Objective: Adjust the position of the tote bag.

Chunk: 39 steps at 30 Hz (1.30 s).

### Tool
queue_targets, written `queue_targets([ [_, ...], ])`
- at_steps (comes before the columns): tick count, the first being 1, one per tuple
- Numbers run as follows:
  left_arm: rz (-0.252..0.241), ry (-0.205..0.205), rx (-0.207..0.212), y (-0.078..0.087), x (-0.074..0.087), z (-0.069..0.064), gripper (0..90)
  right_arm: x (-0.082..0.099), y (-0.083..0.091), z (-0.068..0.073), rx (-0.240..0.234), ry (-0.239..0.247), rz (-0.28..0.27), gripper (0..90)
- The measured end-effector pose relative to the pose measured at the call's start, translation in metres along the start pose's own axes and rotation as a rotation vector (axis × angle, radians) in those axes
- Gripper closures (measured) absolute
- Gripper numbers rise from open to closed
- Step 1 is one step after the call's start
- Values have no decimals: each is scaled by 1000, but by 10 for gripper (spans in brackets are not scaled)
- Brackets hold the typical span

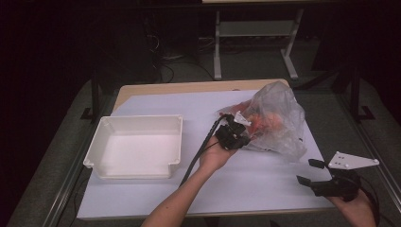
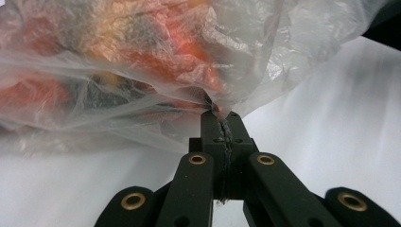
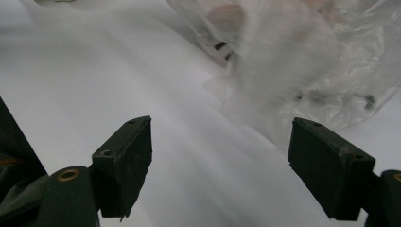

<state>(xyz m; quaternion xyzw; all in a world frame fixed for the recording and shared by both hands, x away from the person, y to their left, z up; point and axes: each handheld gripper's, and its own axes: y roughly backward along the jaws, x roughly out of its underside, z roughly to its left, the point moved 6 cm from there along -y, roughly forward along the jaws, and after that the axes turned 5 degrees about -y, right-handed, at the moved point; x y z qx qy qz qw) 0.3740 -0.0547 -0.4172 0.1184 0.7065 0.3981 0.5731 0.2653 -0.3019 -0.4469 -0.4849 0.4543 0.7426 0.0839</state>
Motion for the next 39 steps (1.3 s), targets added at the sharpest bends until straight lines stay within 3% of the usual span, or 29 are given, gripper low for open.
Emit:
queue_targets([
  [9,15,0,3,22,25,6,900,4,3,-5,17,-11,9,220],
  [20,10,-7,32,45,48,-5,900,4,2,-4,13,-8,10,224],
  [26,16,-28,47,58,60,-9,900,4,1,0,5,-3,19,225],
  [39,23,-28,82,84,86,-17,900,0,-5,10,-16,22,33,227],
])
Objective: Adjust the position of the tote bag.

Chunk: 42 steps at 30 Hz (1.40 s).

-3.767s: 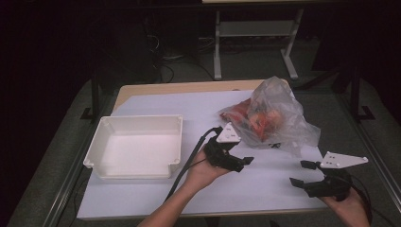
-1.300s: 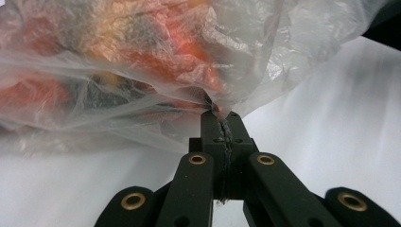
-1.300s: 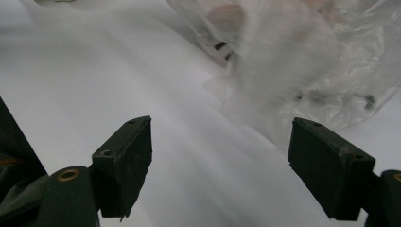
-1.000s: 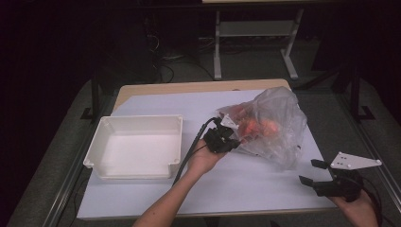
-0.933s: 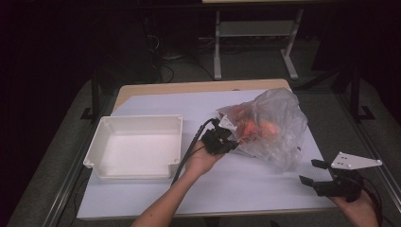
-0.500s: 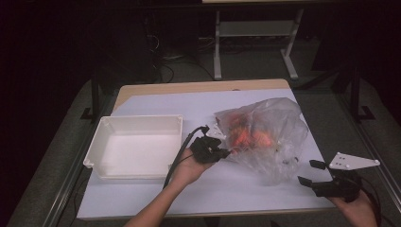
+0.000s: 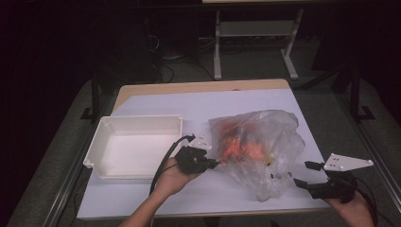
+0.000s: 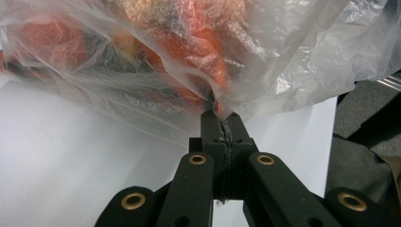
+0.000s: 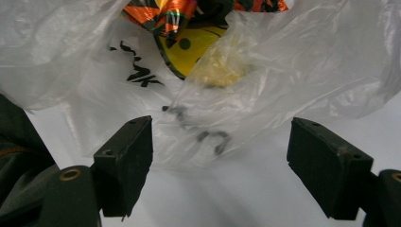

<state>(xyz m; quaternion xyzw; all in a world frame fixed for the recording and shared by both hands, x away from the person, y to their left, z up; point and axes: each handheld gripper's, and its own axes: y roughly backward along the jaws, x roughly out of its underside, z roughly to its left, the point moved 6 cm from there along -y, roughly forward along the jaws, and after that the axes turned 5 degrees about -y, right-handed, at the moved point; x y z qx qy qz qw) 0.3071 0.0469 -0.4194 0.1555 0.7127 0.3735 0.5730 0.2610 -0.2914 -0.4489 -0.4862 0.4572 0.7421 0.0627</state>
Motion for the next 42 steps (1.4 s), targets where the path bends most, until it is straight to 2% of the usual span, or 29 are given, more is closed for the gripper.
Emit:
queue_targets([
  [5,7,-5,-4,9,10,3,900,-1,-2,3,-8,6,8,228],
  [7,-4,14,0,9,12,3,900,-1,-4,5,-12,6,11,228],
  [10,-9,12,8,8,13,3,898,-2,-5,7,-17,6,14,228],
  [16,-12,-1,23,11,13,1,827,-2,-8,8,-25,12,22,228],
  [25,-26,0,28,26,11,-4,736,-2,-8,8,-31,11,15,228],
  [33,-41,-15,37,39,5,-11,688,-3,-8,8,-36,7,10,228],
  [37,-61,-18,47,47,-3,-15,659,-3,-9,8,-37,3,16,228],
  [42,-68,-49,55,54,-18,-24,612,-3,-9,8,-39,3,16,228],
])
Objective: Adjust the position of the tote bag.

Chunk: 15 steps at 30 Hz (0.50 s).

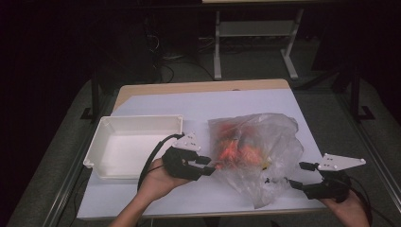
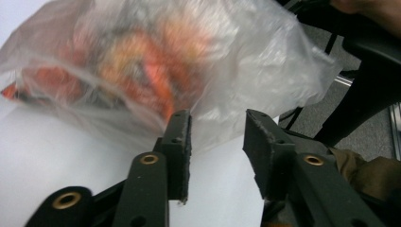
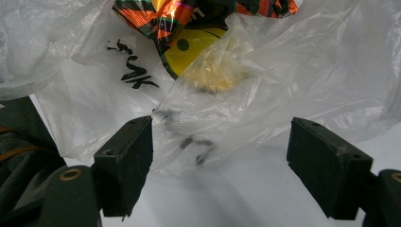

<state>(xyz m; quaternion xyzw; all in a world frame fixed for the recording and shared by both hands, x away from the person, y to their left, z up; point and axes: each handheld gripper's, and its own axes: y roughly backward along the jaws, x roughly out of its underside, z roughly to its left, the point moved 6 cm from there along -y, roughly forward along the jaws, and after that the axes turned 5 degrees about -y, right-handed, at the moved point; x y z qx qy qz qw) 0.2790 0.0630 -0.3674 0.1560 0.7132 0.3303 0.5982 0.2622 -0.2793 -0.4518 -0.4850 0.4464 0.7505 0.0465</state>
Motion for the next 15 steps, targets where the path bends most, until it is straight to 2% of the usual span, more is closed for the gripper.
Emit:
queue_targets([
  [3,-6,-6,4,1,-6,-2,586,0,0,0,-3,-1,-3,228],
  [7,-19,-25,7,0,-22,-6,524,0,0,-1,-6,-2,-4,228],
  [9,-24,-28,1,-1,-25,-5,457,-1,0,-1,-7,-3,-5,228],
  [10,-28,-28,-10,-3,-29,-5,457,-1,0,-1,-8,-3,-5,228],
  [11,-36,-22,-21,-6,-33,-4,384,-1,0,-1,-10,0,-5,228],
  [15,-41,-8,-22,-13,-38,0,307,-1,0,-1,-12,1,-6,228],
])
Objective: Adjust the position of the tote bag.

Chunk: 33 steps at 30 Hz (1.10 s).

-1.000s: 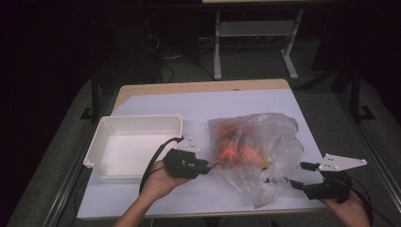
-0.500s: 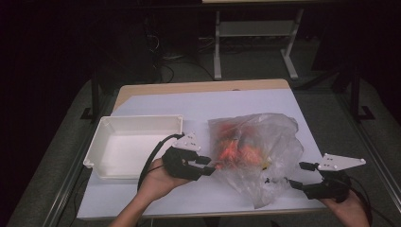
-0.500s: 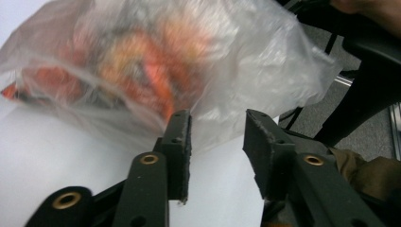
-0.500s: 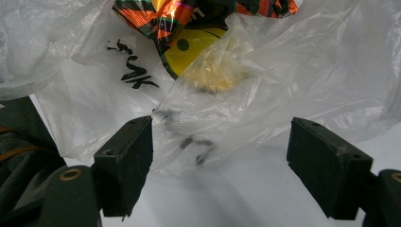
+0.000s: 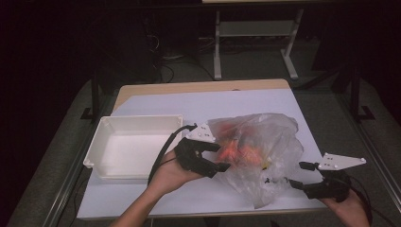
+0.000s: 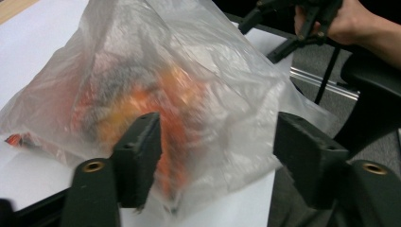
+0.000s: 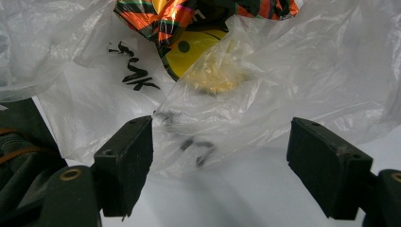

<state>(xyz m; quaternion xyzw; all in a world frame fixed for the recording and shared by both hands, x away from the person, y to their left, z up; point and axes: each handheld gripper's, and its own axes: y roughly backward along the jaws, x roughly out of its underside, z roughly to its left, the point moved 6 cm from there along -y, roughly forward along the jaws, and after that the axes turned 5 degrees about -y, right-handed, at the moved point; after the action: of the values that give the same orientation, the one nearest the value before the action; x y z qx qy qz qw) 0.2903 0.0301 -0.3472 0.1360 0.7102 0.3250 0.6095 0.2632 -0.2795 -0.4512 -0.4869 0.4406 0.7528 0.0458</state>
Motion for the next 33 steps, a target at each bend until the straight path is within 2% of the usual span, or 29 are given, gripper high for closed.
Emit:
queue_targets([
  [6,21,12,8,-15,-1,10,256,-1,1,0,-5,-6,-3,228],
  [9,34,23,2,-23,2,18,265,-2,1,0,-3,0,-8,228],
  [13,64,5,0,-30,6,21,418,-2,2,0,-5,-2,-13,228],
  [15,64,15,2,-32,7,22,484,-2,2,0,-5,-1,-15,228],
  [21,88,2,4,-38,11,25,714,-3,2,0,-7,4,-19,228],
  [25,75,-1,6,-34,11,26,861,-3,2,1,-9,4,-18,228],
  [27,62,10,15,-31,11,27,888,-3,1,1,-9,5,-17,228],
  [33,44,22,12,-20,15,27,896,-4,-1,4,-13,11,-13,228],
])
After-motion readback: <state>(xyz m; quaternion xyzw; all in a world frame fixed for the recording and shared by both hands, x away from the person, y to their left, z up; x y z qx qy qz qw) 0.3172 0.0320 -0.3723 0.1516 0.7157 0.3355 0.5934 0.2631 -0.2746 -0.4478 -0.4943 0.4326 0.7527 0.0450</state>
